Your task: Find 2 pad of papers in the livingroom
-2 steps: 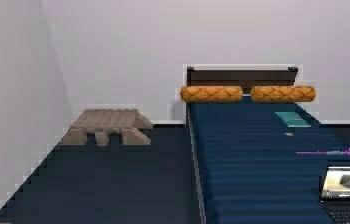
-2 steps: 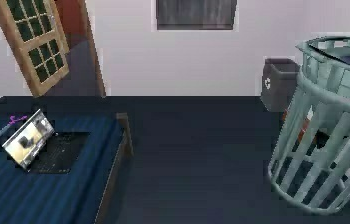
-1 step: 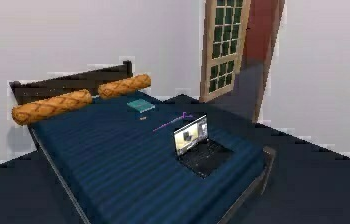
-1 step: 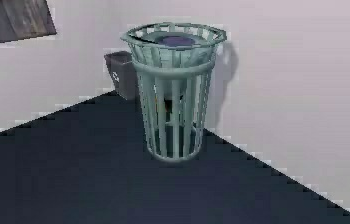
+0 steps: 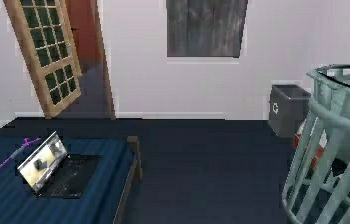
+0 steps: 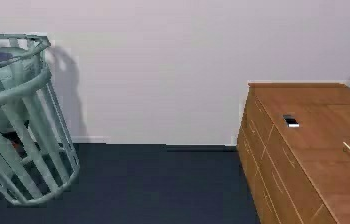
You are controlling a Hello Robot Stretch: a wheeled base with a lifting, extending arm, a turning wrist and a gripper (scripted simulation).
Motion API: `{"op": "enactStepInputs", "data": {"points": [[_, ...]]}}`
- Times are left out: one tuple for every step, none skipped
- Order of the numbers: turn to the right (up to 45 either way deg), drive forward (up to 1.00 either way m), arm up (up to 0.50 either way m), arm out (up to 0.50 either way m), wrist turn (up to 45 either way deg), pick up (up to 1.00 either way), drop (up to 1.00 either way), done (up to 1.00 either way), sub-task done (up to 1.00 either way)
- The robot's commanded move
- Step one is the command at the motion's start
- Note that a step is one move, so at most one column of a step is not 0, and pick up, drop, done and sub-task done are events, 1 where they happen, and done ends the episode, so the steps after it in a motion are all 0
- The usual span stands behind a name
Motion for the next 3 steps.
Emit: {"op": "enactStepInputs", "data": {"points": [[0.0,1.0,0.0,0.0,0.0,0.0,0.0,0.0,0.0],[3.0,0.0,0.0,0.0,0.0,0.0,0.0,0.0,0.0],[0.0,0.65,0.0,0.0,0.0,0.0,0.0,0.0,0.0]]}}
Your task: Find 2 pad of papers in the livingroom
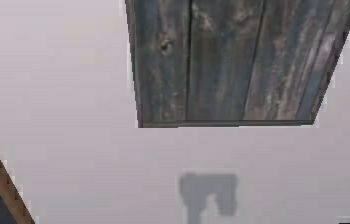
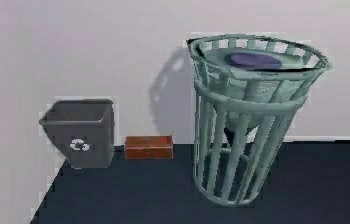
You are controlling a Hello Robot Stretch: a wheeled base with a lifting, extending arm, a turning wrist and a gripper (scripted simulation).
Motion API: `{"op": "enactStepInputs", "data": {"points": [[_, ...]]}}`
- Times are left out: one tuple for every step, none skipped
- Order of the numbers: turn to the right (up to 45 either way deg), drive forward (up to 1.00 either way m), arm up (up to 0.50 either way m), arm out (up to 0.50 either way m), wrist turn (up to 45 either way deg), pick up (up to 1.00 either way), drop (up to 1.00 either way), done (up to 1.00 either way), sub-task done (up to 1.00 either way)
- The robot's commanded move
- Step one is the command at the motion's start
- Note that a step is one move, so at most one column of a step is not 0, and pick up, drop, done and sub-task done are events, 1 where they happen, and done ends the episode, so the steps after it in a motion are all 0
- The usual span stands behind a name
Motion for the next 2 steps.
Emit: {"op": "enactStepInputs", "data": {"points": [[0.0,0.15,0.0,0.0,0.0,0.0,0.0,0.0,0.0],[-45.0,0.0,0.0,0.0,0.0,0.0,0.0,0.0,0.0]]}}
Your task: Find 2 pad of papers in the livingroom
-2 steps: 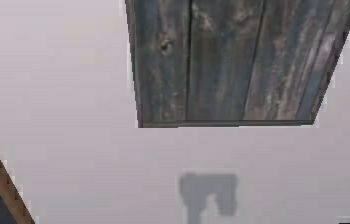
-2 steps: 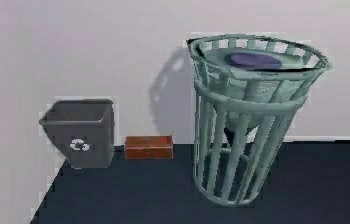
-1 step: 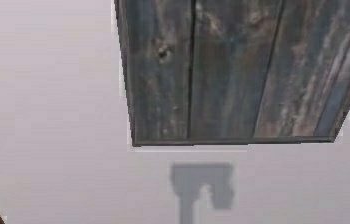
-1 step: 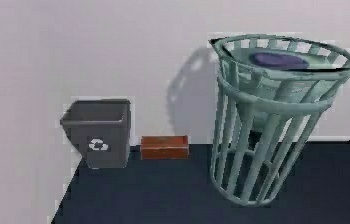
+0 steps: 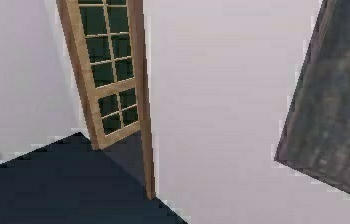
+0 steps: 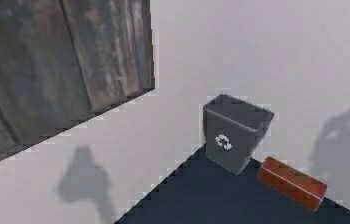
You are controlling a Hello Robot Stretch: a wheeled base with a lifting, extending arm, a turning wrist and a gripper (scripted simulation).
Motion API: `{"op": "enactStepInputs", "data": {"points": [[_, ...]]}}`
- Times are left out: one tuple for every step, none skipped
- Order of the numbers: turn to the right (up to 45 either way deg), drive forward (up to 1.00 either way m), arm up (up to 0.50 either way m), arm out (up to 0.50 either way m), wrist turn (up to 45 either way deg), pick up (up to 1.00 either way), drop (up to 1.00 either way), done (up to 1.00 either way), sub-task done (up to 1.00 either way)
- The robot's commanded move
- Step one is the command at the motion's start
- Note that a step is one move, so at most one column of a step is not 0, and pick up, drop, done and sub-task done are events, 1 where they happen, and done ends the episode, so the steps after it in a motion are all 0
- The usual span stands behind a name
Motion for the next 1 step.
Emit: {"op": "enactStepInputs", "data": {"points": [[-30.0,0.0,0.0,0.0,0.0,0.0,0.0,0.0,0.0]]}}
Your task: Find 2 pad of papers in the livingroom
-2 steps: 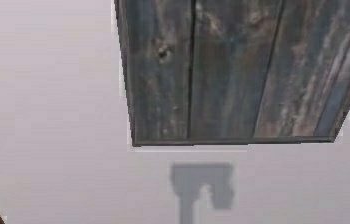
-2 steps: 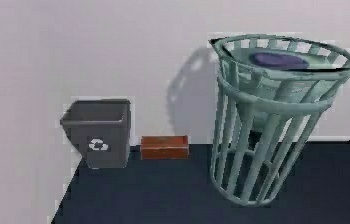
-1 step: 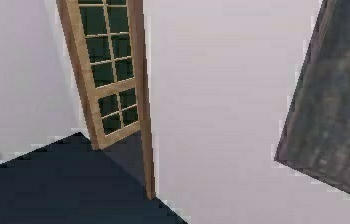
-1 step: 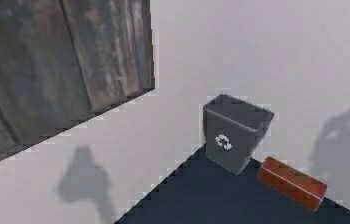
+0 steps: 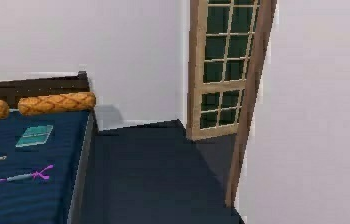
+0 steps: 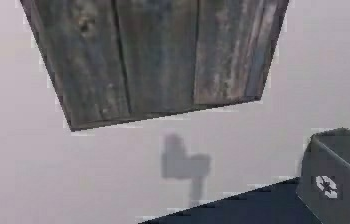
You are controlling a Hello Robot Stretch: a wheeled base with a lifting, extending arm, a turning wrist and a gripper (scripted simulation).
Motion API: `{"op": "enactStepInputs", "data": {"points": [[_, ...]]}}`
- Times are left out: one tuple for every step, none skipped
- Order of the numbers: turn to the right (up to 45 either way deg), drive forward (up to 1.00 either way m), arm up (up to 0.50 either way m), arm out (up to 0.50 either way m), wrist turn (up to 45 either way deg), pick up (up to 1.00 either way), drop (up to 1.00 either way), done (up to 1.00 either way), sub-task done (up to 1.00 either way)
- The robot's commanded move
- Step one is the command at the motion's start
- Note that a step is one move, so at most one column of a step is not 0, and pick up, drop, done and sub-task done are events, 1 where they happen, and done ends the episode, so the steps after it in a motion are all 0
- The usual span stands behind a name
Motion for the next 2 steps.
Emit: {"op": "enactStepInputs", "data": {"points": [[0.0,1.0,0.0,0.0,0.0,0.0,0.0,0.0,0.0],[-3.0,0.0,0.0,0.0,0.0,0.0,0.0,0.0,0.0]]}}
